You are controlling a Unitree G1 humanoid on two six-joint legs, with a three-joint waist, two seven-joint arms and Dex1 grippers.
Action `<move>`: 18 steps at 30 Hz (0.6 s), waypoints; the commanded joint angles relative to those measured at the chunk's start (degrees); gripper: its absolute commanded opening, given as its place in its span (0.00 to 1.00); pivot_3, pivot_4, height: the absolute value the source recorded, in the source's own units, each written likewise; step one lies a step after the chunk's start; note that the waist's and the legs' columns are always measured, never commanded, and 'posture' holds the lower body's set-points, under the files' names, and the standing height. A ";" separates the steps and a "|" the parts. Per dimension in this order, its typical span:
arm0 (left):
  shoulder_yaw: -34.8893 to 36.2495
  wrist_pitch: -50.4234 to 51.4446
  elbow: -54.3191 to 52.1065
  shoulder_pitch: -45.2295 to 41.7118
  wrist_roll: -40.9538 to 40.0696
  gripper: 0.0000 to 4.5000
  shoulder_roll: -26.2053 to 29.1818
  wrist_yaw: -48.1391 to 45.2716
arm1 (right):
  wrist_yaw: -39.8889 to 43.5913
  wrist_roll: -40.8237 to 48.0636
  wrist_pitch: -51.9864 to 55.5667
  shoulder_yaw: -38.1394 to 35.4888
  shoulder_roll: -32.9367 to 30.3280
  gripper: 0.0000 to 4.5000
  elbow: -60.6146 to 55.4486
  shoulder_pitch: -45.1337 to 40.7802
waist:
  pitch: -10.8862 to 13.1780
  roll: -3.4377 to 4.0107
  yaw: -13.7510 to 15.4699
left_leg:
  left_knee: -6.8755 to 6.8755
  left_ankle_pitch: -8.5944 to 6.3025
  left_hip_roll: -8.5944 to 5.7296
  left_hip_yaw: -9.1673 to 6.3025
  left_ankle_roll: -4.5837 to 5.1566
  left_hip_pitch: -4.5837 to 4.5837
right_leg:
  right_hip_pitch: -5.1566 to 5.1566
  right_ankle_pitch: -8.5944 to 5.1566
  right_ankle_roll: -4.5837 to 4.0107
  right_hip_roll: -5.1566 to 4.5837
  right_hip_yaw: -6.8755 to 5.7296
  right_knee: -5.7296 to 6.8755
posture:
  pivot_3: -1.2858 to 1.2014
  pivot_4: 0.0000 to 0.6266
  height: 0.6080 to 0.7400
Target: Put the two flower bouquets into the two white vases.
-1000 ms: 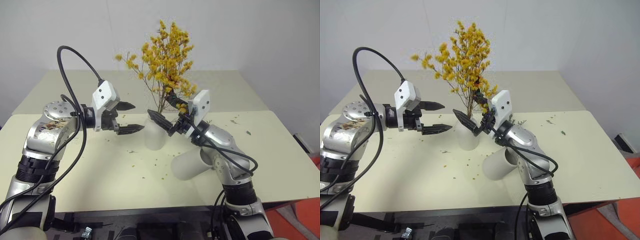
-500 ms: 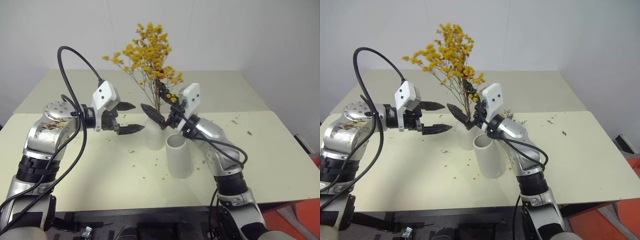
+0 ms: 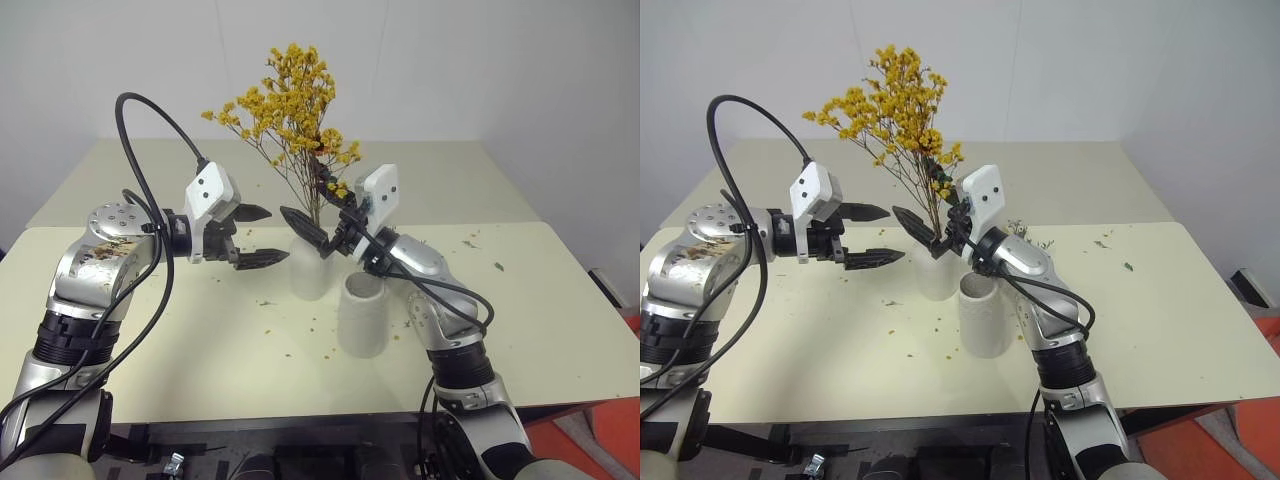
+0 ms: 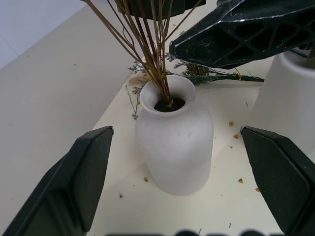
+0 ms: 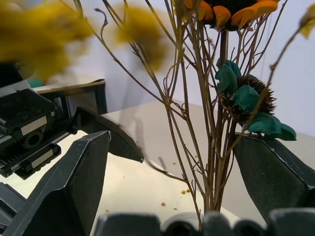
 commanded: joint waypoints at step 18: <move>0.68 -1.01 -0.70 -1.46 -0.24 1.00 0.35 -0.47 | 10.40 0.01 5.96 2.65 -13.64 0.99 -8.83 0.22 | 0.00 0.00 0.05 | 0.00 0.00 0.02 0.00 0.00 0.00 | 0.00 -0.05 0.06 0.03 0.00 -0.01 | 0.52 0.24 1.00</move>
